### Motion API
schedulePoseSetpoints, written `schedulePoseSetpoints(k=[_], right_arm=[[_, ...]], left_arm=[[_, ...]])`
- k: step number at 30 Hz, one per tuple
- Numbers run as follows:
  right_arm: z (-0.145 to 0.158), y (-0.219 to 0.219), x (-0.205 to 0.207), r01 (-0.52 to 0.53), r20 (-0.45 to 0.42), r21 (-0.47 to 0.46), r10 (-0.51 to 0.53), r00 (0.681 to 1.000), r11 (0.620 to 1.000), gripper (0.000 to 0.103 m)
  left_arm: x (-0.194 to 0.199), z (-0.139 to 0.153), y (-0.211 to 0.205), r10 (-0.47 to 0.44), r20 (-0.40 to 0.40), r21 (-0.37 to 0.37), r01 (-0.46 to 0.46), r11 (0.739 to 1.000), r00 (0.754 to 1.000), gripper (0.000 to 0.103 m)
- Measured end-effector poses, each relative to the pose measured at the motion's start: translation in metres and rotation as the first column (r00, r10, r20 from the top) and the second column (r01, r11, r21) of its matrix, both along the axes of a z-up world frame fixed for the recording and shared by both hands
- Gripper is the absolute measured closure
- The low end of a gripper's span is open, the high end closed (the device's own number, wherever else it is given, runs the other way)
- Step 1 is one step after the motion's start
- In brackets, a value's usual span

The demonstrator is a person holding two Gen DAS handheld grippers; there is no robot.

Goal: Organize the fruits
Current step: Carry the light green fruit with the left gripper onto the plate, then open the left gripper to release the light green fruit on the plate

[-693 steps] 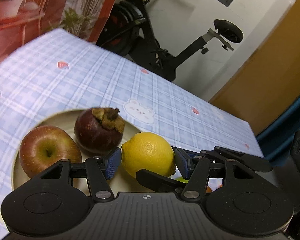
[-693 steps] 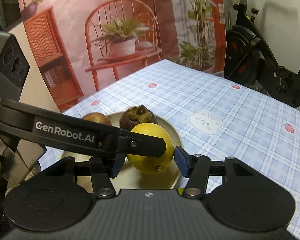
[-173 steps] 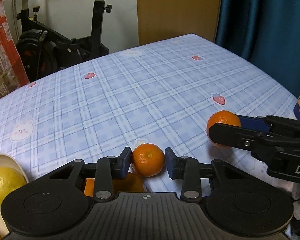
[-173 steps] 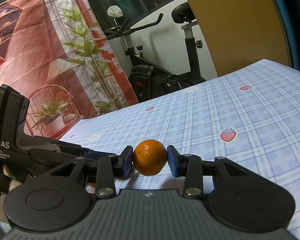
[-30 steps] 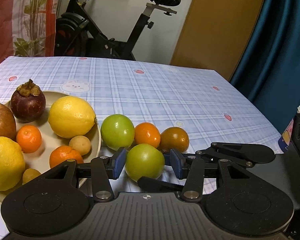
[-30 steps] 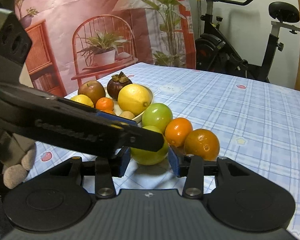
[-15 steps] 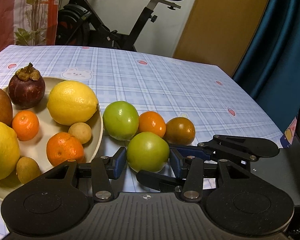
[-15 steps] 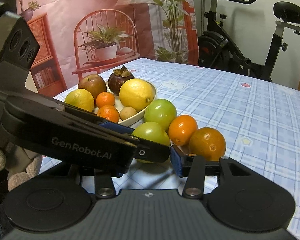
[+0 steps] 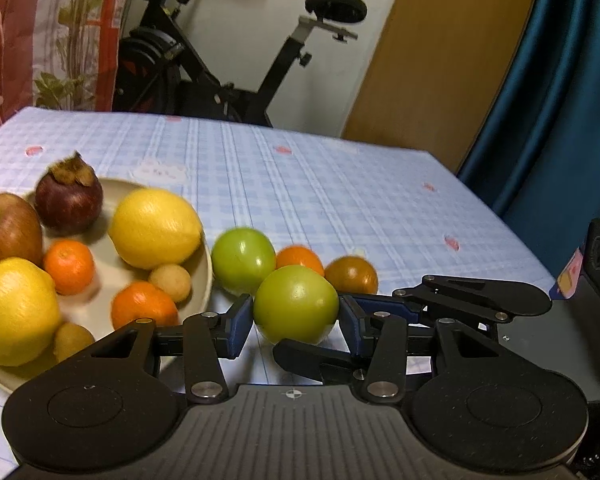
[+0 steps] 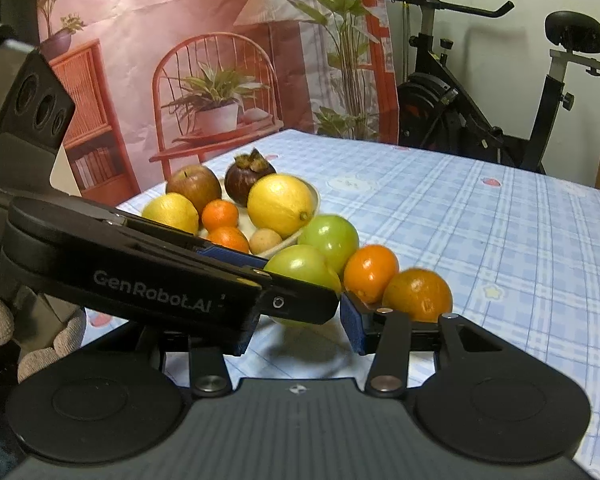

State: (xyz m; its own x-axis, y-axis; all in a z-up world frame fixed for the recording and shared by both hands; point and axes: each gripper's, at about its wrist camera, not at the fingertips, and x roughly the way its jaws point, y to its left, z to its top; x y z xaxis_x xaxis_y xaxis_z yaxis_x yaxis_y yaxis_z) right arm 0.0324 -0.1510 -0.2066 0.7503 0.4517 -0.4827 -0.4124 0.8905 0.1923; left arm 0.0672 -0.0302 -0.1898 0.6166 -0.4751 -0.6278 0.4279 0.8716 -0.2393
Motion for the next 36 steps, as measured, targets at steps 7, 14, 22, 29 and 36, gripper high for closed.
schedulePoseSetpoints(k=[7, 14, 22, 29, 36], right_arm=[[0.03, 0.015, 0.009, -0.05, 0.041, -0.034, 0.052, 0.998, 0.998, 0.056], [0.042, 0.05, 0.033, -0.146, 0.048, -0.095, 0.151, 0.987, 0.985, 0.056], [0.034, 0.084, 0.062, -0.206, 0.023, -0.139, 0.211, 0.977, 0.969, 0.056], [0.025, 0.095, 0.073, -0.21, -0.006, -0.159, 0.212, 0.977, 0.965, 0.056], [0.026, 0.09, 0.071, -0.185, 0.001, -0.154, 0.187, 0.982, 0.971, 0.056]], left_arm=[[-0.001, 0.017, 0.023, 0.086, 0.042, -0.064, -0.083, 0.994, 0.995, 0.053], [0.007, 0.019, 0.054, 0.206, 0.031, -0.099, -0.202, 0.974, 0.978, 0.053], [0.02, 0.018, 0.071, 0.278, 0.009, -0.103, -0.276, 0.956, 0.96, 0.053], [0.02, 0.013, 0.074, 0.282, 0.015, -0.079, -0.28, 0.957, 0.959, 0.054], [0.016, 0.018, 0.077, 0.303, 0.048, -0.085, -0.298, 0.951, 0.952, 0.053]])
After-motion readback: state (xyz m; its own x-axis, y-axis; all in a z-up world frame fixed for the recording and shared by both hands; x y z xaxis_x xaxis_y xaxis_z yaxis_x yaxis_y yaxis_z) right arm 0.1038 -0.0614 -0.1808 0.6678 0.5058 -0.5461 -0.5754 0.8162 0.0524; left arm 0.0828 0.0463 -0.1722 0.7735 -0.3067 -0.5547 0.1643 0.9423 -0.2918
